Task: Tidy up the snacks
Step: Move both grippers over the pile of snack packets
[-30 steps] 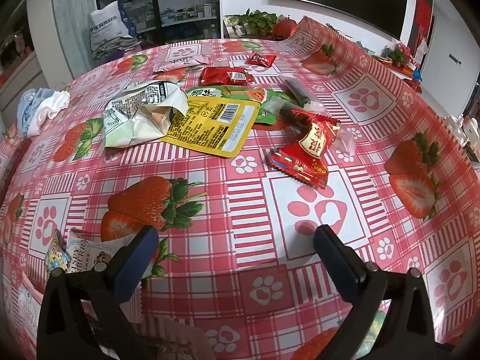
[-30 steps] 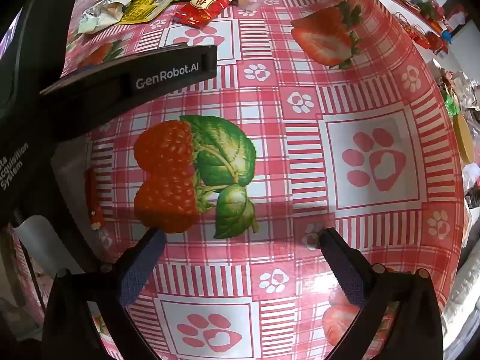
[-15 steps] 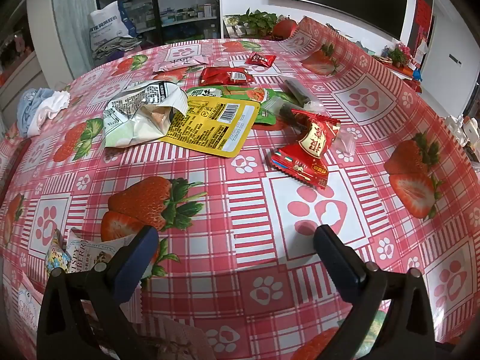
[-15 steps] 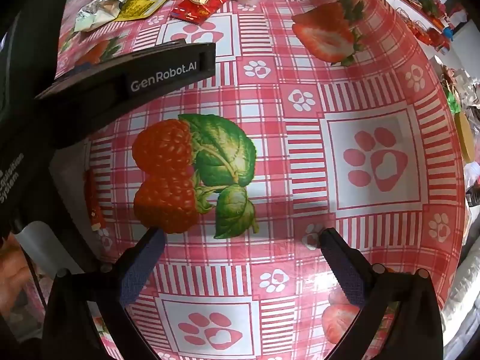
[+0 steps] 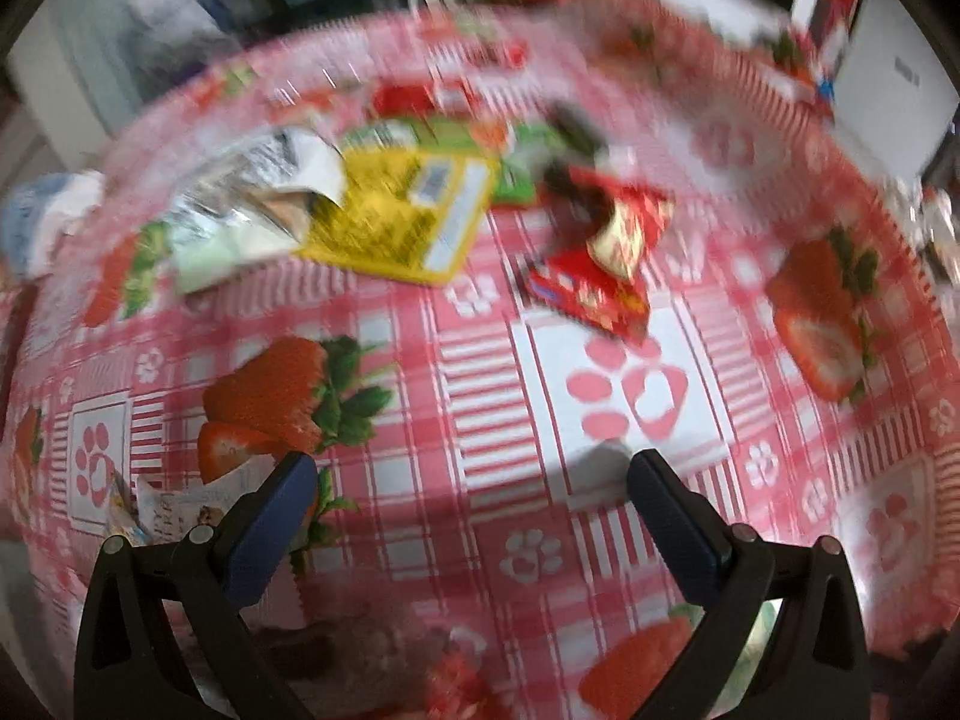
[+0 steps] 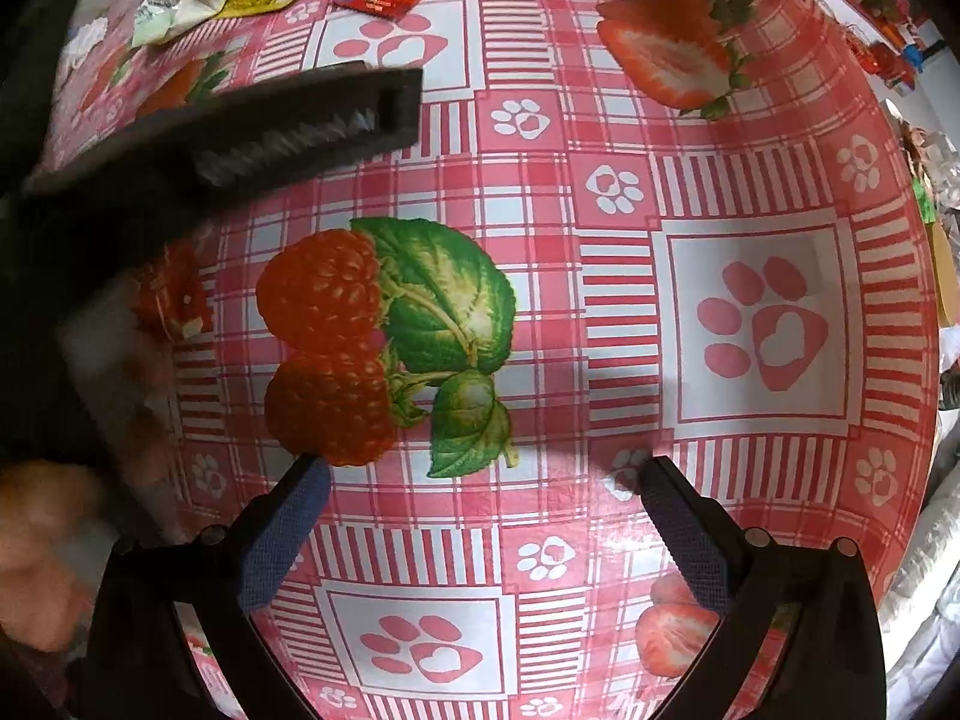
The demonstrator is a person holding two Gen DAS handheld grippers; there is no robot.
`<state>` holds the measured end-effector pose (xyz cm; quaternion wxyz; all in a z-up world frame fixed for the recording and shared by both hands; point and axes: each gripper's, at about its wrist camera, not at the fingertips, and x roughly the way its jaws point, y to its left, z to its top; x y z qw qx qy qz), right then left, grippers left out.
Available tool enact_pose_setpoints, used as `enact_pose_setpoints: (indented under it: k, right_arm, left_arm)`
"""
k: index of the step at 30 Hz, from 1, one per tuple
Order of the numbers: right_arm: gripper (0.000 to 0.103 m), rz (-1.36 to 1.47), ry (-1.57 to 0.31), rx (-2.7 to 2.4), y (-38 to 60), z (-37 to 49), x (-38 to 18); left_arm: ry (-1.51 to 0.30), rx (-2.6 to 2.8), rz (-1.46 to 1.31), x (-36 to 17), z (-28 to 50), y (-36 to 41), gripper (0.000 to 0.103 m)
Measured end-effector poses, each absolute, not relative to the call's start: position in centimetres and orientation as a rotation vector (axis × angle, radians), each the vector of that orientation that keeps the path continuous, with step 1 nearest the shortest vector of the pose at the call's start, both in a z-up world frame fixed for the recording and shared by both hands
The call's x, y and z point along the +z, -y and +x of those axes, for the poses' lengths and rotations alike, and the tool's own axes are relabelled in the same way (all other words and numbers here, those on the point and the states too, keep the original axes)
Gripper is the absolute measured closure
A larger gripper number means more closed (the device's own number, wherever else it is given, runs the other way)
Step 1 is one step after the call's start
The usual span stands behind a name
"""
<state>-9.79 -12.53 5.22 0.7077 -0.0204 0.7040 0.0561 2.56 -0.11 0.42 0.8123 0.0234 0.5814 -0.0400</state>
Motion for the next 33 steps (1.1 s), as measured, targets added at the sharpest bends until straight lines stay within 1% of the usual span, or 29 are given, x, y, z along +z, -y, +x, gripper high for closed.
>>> enact_pose_setpoints:
  k: [2, 4, 8, 10, 13, 14, 18, 23, 27, 30, 33]
  right_arm:
    - [0.000, -0.040, -1.584, 0.125, 12.5, -8.9, 5.0]
    - [0.000, -0.007, -1.591, 0.125, 13.1, -8.4, 5.1]
    - [0.000, 0.068, -1.595, 0.077, 14.4, -7.5, 6.3]
    - [0.000, 0.099, -1.600, 0.068, 14.4, -7.6, 7.1]
    - [0.000, 0.144, -1.613, 0.068, 13.5, -7.9, 8.3]
    - [0.000, 0.154, -1.613, 0.073, 13.0, -8.1, 8.6]
    - [0.000, 0.149, -1.610, 0.115, 10.0, -8.4, 9.8]
    - [0.000, 0.136, -1.633, 0.155, 6.2, -8.5, 10.7]
    - [0.000, 0.123, -1.681, 0.080, 4.0, -9.8, 9.2]
    - [0.000, 0.165, -1.709, 0.011, 3.6, -9.6, 8.3]
    - [0.000, 0.254, -1.691, -0.058, 4.9, -8.6, 8.5]
  left_arm:
    - [-1.330, -0.143, 0.057, 0.7, 2.7, 0.0, 0.000]
    - [-1.342, -0.165, 0.037, 2.4, 1.9, -0.8, 0.000]
    - [-1.294, -0.172, 0.074, 8.3, 0.2, -3.8, 0.000]
    - [-1.254, -0.166, 0.115, 9.7, -1.7, -5.0, 0.000]
    - [-1.284, -0.144, 0.147, 11.6, -3.7, -8.0, 0.000]
    - [-1.296, -0.123, 0.165, 11.7, -3.8, -8.2, 0.000]
    - [-1.370, -0.104, 0.138, 10.7, -6.2, -13.6, 0.000]
    - [-1.439, -0.058, 0.133, 9.2, -8.4, -18.0, 0.000]
    - [-1.453, -0.013, 0.144, 8.2, -8.5, -19.5, 0.000]
    - [-1.458, -0.018, 0.169, 7.1, -7.4, -19.6, 0.000]
    - [-1.470, -0.035, 0.174, 5.9, -6.0, -19.3, 0.000]
